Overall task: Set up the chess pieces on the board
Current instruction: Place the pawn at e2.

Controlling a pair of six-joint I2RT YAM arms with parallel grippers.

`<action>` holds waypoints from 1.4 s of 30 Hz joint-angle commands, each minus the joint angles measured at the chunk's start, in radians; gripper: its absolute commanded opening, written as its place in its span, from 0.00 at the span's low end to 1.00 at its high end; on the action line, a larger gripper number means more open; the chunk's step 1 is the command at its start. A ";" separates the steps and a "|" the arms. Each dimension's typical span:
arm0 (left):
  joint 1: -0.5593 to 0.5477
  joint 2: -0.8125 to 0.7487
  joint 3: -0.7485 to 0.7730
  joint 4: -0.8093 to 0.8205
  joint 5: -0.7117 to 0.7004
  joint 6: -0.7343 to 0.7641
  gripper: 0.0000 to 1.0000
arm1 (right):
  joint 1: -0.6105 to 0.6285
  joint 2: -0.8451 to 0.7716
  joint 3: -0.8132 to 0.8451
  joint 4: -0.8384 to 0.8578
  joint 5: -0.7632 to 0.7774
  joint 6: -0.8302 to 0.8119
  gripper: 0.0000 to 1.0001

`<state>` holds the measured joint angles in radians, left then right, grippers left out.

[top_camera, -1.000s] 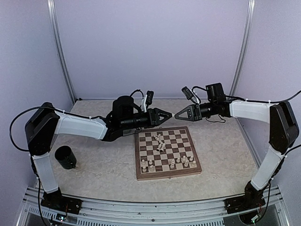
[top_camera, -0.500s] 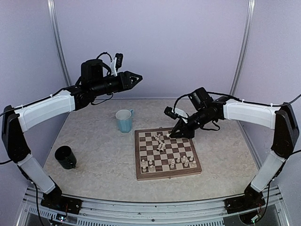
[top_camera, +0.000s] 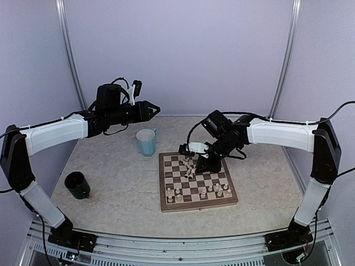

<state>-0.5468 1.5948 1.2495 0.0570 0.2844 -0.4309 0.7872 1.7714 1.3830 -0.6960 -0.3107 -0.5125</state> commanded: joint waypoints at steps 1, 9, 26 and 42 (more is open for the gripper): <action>-0.004 -0.037 -0.004 0.021 0.010 0.024 0.47 | 0.001 0.020 0.024 -0.065 0.057 -0.026 0.03; -0.004 -0.029 -0.004 0.019 0.016 0.027 0.47 | -0.008 0.022 -0.013 -0.091 0.073 -0.067 0.04; -0.004 -0.018 -0.001 0.017 0.026 0.027 0.47 | -0.009 0.109 0.034 -0.188 0.027 -0.102 0.06; -0.002 -0.019 0.000 0.015 0.026 0.029 0.47 | -0.005 0.149 0.054 -0.240 -0.006 -0.105 0.08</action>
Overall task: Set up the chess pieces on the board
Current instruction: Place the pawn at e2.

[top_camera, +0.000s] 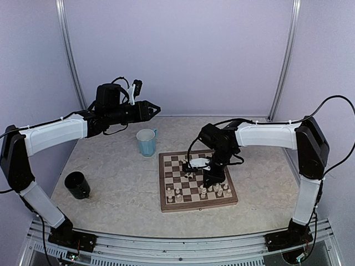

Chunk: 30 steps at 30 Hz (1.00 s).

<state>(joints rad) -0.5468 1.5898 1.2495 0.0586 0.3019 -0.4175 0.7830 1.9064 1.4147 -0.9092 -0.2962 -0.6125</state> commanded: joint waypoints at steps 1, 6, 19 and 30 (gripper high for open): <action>-0.002 -0.015 -0.001 0.014 0.009 0.016 0.47 | 0.000 0.014 0.022 -0.026 -0.021 -0.004 0.08; -0.002 -0.016 -0.001 0.014 0.009 0.016 0.47 | 0.000 0.013 0.023 -0.026 -0.024 -0.003 0.10; -0.002 -0.017 -0.002 0.012 0.009 0.017 0.48 | 0.012 0.025 0.032 -0.029 -0.033 0.003 0.14; -0.002 -0.019 -0.001 0.012 0.008 0.019 0.48 | 0.016 0.030 0.037 -0.028 -0.041 0.007 0.19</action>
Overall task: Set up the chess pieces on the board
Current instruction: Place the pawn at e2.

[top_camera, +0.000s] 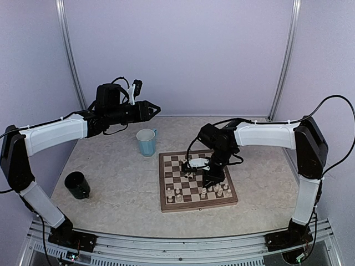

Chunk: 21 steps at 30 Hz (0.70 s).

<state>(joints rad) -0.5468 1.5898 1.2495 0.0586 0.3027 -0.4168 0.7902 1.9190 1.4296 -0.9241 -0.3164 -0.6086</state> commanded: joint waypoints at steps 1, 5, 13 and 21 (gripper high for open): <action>-0.002 -0.019 -0.001 0.012 0.007 0.018 0.48 | 0.009 0.018 0.022 -0.014 -0.020 0.004 0.19; -0.002 -0.019 -0.001 0.010 0.008 0.017 0.48 | 0.009 0.020 0.022 -0.013 -0.021 0.004 0.20; -0.002 -0.019 0.001 0.008 0.005 0.024 0.48 | 0.009 -0.011 0.032 -0.039 -0.008 -0.011 0.25; -0.050 0.008 0.102 -0.187 -0.141 0.106 0.48 | -0.059 -0.086 0.053 -0.071 -0.005 -0.041 0.30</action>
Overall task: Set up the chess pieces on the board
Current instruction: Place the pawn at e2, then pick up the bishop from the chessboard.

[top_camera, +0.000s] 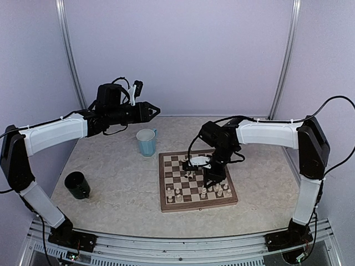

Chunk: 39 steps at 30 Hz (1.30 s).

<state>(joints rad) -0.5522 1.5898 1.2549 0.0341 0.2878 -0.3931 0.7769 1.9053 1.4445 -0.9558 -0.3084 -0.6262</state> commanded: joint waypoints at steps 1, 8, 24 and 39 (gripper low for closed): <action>-0.073 0.016 0.127 -0.221 -0.206 0.110 0.48 | -0.064 -0.083 0.045 -0.040 -0.026 -0.024 0.30; -0.241 0.074 0.222 -0.544 -0.396 0.088 0.46 | -0.229 -0.209 -0.020 0.133 -0.185 0.041 0.30; -0.415 0.477 0.502 -0.753 -0.367 0.017 0.43 | -0.355 -0.301 -0.307 0.528 -0.258 0.157 0.31; -0.440 0.634 0.632 -0.880 -0.389 0.001 0.35 | -0.355 -0.321 -0.330 0.522 -0.254 0.126 0.32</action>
<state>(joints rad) -0.9737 2.1990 1.8545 -0.7952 -0.0860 -0.3744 0.4244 1.6104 1.1263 -0.4435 -0.5465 -0.4862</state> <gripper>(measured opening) 0.362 0.315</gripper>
